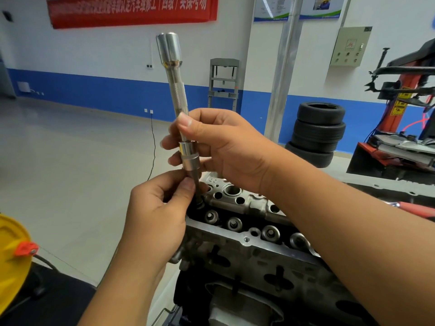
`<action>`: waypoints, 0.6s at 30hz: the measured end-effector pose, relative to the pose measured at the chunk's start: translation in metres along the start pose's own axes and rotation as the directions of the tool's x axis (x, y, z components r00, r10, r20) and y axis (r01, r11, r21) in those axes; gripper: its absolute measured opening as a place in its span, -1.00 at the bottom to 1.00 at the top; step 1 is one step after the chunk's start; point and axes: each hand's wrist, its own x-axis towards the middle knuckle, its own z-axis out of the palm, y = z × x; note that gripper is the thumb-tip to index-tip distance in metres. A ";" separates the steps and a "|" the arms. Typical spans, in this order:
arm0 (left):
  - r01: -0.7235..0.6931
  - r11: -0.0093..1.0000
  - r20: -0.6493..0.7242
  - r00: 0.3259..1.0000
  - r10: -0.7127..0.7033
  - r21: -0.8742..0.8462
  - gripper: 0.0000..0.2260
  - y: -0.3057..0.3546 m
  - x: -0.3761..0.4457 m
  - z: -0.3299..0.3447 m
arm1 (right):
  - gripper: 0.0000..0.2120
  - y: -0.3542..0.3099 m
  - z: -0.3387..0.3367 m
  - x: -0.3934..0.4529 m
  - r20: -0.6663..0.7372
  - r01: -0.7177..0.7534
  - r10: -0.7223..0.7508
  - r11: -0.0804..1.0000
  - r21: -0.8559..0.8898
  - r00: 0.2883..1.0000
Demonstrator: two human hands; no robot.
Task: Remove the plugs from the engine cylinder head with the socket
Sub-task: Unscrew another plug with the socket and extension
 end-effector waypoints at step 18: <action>-0.028 1.000 -0.095 0.995 0.029 0.011 -0.86 0.000 -0.002 0.003 | -0.82 0.001 0.000 0.000 0.031 -0.021 0.022 0.999 -0.034 0.999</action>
